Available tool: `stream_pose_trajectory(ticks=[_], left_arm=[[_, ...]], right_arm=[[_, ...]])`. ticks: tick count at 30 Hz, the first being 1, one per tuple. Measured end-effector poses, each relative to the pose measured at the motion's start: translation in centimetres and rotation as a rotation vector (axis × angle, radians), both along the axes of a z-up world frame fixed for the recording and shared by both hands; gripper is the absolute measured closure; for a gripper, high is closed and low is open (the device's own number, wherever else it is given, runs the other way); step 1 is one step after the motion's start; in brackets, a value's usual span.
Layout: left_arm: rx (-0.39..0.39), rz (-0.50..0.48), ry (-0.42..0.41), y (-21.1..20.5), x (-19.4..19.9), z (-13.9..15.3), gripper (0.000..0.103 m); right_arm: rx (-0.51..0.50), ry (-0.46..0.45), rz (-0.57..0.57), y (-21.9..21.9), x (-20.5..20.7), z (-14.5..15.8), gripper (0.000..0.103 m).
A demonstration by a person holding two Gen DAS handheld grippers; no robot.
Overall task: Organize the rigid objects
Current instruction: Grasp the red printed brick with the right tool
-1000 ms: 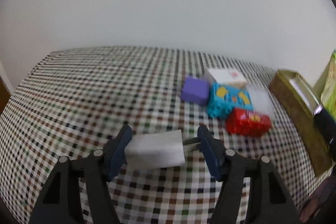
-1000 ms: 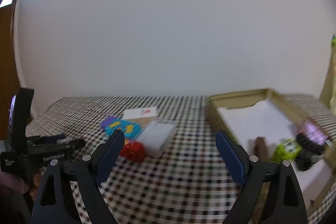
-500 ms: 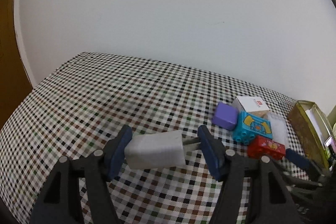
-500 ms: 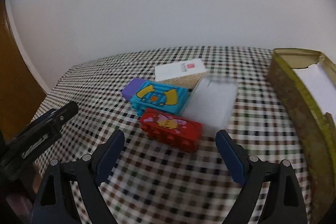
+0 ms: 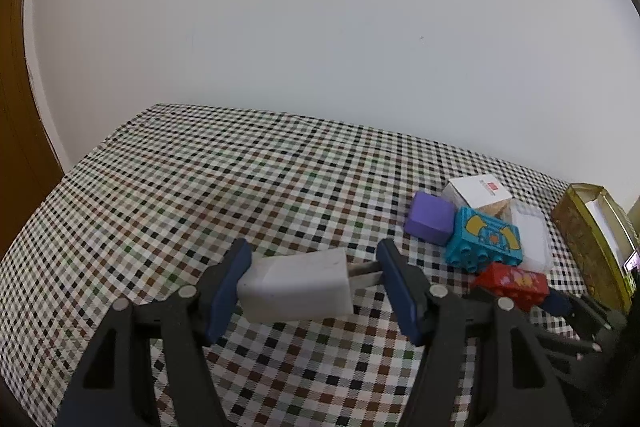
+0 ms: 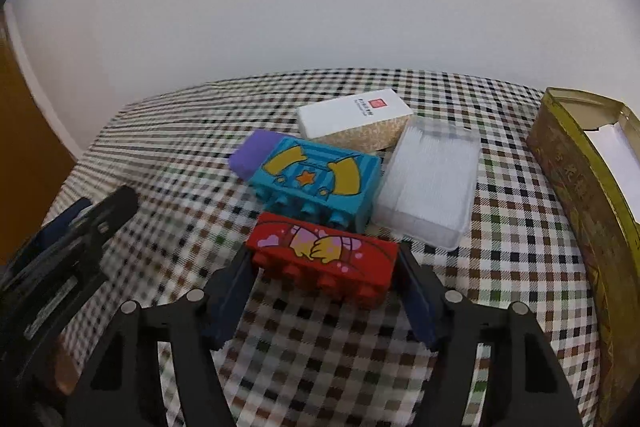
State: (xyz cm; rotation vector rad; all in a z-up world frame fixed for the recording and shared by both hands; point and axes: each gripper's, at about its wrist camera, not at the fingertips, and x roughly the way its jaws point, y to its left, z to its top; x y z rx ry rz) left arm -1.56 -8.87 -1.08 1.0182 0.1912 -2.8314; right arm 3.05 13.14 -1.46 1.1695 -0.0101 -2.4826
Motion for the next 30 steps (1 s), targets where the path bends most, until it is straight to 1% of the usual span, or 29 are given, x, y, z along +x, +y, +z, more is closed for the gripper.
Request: stream_pose_trajectory(ticks=[3,6,10,14,19,24,30], left_arm=[[-0.001,0.001,0.002,-0.2,-0.1,0.0,0.038],[0.003,-0.006,0.011,-0.4,-0.1,0.1,0.038],[-0.010,-0.001,0.027,0.2,0.5,0.2,0.038],[-0.031,0.005,0.051,0.9,1.2,0.4,0.038],[-0.063,0.008,0.073,1.1,1.4,0.7,0.038],[-0.064,0.005,0.082,0.9,1.4,0.8,0.038],[-0.074,0.013,0.089,1.1,1.5,1.0,0.038]], right_arm=[[-0.045,0.023,0.030,1.1,1.6,0.6,0.033],[-0.085,0.064,0.033,2.9,3.0,1.5,0.033],[-0.108,0.160,-0.005,4.3,4.4,2.8,0.033],[-0.134,0.242,-0.044,5.6,4.6,4.4,0.033],[-0.110,0.322,-0.077,5.8,4.9,5.5,0.033],[-0.077,0.385,-0.084,5.7,5.7,6.2,0.033],[-0.032,0.434,-0.080,5.4,6.7,6.7,0.033]])
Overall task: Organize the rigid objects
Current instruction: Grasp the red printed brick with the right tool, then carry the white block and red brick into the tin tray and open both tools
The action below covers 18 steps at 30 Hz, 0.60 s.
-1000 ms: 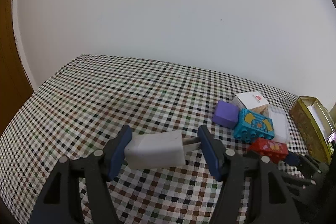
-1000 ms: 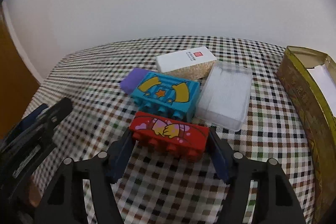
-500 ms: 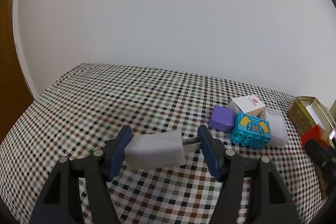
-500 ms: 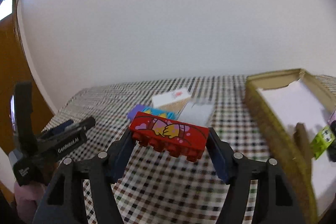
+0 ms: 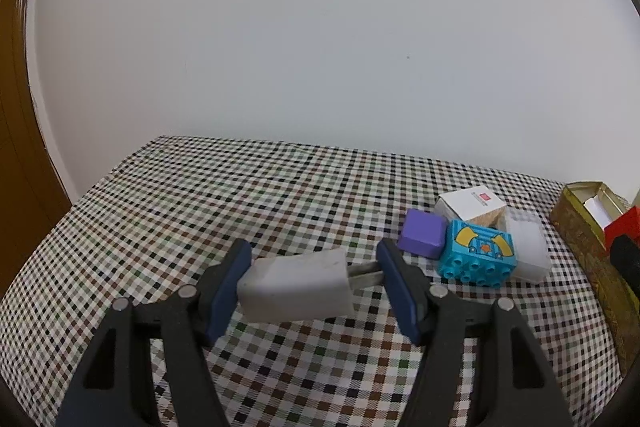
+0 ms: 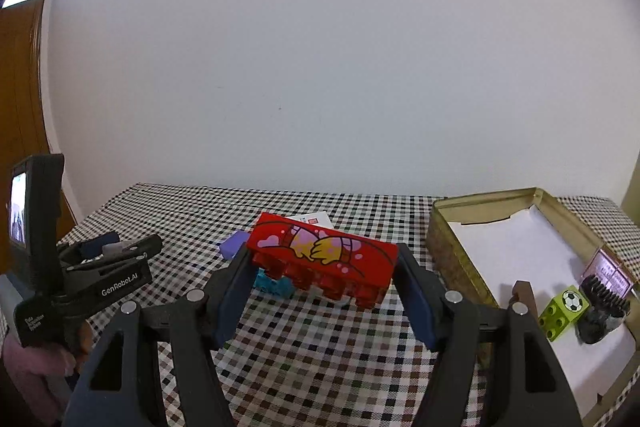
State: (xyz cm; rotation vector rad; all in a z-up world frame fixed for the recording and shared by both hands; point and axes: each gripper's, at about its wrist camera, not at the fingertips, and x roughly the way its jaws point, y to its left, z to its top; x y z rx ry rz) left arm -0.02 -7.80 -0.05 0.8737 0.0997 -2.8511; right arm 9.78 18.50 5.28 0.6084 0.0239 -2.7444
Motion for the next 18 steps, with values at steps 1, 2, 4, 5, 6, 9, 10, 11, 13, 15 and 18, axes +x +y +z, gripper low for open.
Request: stream_pose_trajectory(ticks=[1,2,4,5,6,9,10,11,13,15,18], left_arm=[[-0.001,0.002,0.001,0.1,0.1,0.0,0.038],[-0.002,0.005,0.002,0.1,0.2,0.0,0.038],[-0.003,0.005,0.003,0.1,0.2,0.1,0.038],[-0.003,0.006,0.003,0.1,0.2,0.1,0.038],[-0.003,0.006,0.003,0.1,0.2,0.1,0.038],[-0.003,0.004,0.005,0.1,0.1,0.1,0.038],[-0.002,0.002,0.009,0.2,0.1,0.2,0.038],[0.000,0.000,0.013,0.2,0.2,0.3,0.038],[0.004,-0.006,0.026,0.4,0.5,0.4,0.038],[0.022,-0.020,0.038,0.4,0.6,0.6,0.038],[0.069,-0.040,0.046,0.3,0.8,0.7,0.038]], right_arm=[[0.002,0.002,0.000,0.0,0.1,0.0,0.033],[0.004,0.003,-0.001,0.0,0.1,0.1,0.033],[0.002,0.003,-0.005,0.0,0.3,0.1,0.033],[-0.001,0.003,-0.007,0.1,0.3,0.2,0.033],[-0.003,0.004,-0.008,0.1,0.4,0.2,0.033],[-0.007,0.005,-0.010,0.0,0.8,0.4,0.033],[-0.011,0.009,-0.009,0.1,0.8,0.4,0.033],[-0.014,0.015,-0.010,0.2,0.9,0.5,0.033],[-0.016,0.028,-0.005,0.6,1.0,0.6,0.033],[-0.007,0.051,-0.001,1.1,1.5,0.9,0.033],[0.023,0.093,-0.019,2.3,2.3,1.1,0.033]])
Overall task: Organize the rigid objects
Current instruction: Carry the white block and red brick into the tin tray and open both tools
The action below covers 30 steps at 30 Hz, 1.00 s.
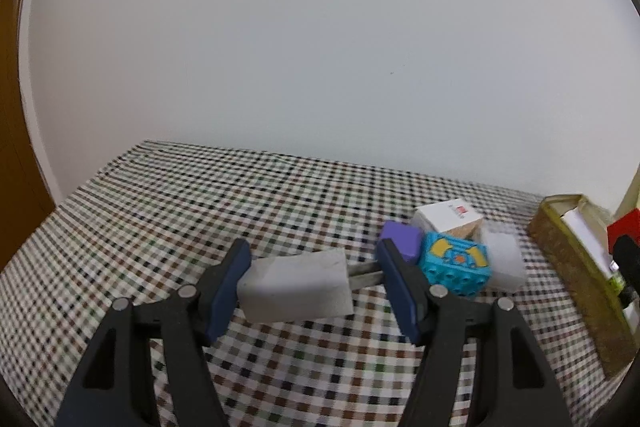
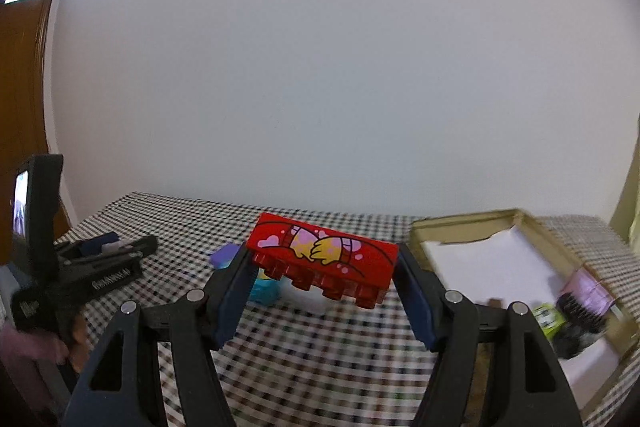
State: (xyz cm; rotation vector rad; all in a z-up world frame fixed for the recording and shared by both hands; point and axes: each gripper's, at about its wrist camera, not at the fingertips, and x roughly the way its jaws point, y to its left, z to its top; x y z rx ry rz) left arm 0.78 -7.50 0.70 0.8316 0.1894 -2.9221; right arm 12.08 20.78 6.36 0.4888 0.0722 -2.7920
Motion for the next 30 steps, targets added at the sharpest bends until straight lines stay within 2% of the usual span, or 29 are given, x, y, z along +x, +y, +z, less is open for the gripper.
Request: stream_pose_trajectory(ticks=[8,13,16,23,30], left_arm=[[-0.024,0.003,0.063,1.3,0.5,0.3,0.038],[-0.043,0.000,0.117,3.1,1.3,0.8,0.038],[-0.035,0.003,0.113,4.4,1.4,0.9,0.038],[-0.003,-0.094,0.107,10.1,1.4,1.3,0.038],[-0.005,-0.213,0.113,17.3,1.7,1.9,0.038]], right_arm=[[0.021,0.012,-0.052,4.4,0.0,-0.1,0.033],[-0.003,0.013,-0.057,6.2,0.0,0.2,0.033],[-0.031,0.015,-0.055,7.2,0.2,0.6,0.033],[-0.036,0.071,-0.118,10.8,0.8,1.3,0.033],[-0.069,0.060,-0.213,16.5,0.1,1.4,0.033]])
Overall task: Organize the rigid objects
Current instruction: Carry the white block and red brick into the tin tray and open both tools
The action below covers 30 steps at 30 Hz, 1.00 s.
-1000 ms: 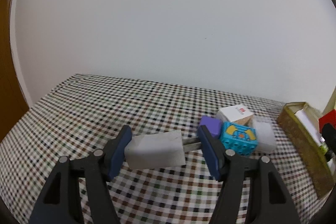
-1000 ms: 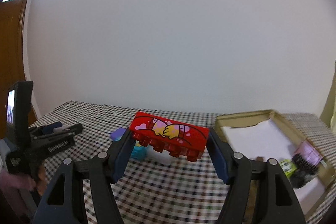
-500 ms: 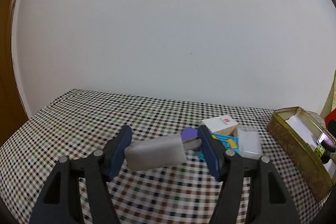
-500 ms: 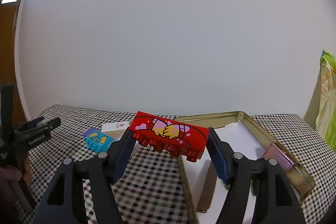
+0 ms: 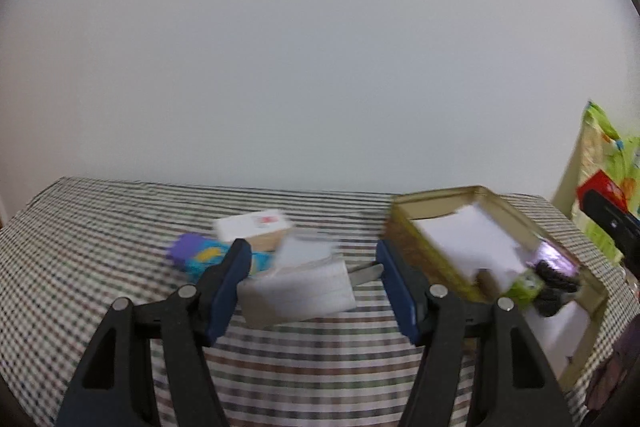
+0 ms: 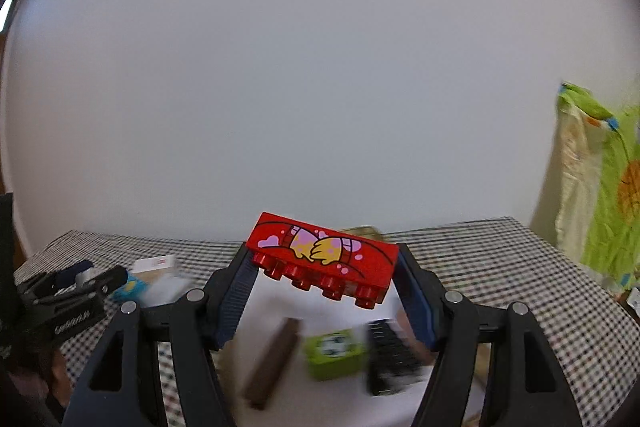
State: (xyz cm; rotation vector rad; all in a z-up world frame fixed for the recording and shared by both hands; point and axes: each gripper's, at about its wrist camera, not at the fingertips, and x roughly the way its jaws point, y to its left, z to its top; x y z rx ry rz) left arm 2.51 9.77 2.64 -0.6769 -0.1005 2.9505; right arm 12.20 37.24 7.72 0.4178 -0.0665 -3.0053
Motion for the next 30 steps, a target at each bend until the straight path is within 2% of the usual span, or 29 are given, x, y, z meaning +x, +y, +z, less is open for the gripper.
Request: stream_pose_trajectory(ticks=[4,7,11,13,16,22,26,28,30], left_arm=[[-0.001,-0.061,-0.007,3.9,0.1,0.4,0.038],[0.007,-0.099,-0.013,6.5,0.2,0.5,0.038],[-0.014,-0.155,-0.025,10.0,1.0,0.2,0.038],[-0.047,-0.160,-0.040,11.7,0.9,-0.1,0.038],[-0.042,-0.188,-0.074,13.4,1.0,-0.5,0.038],[-0.128,-0.235,-0.044,15.4,2.5,-0.7,0.038],[-0.128,-0.252,-0.092,15.7,1.9,-1.5,0.038],[-0.105,-0.271,-0.141,15.7,1.5,-1.9,0.038],[-0.094,-0.266,-0.154,15.5,1.4,-2.1,0.038]], right_arm=[[-0.038,-0.036,-0.050,3.4,-1.4,-0.2,0.033],[-0.029,-0.061,-0.068,5.0,-2.0,-0.7,0.033],[0.009,-0.080,-0.057,5.7,-1.5,-1.0,0.033],[0.000,-0.098,-0.051,6.5,-1.6,-1.3,0.033],[-0.029,-0.143,-0.030,7.0,-1.7,-1.7,0.033],[0.005,-0.189,0.002,5.7,-2.6,-2.1,0.033],[0.011,-0.223,0.028,4.8,-3.2,-2.5,0.033],[0.019,-0.238,0.041,4.2,-3.3,-2.7,0.033],[0.047,-0.259,0.046,3.5,-3.4,-3.1,0.033]])
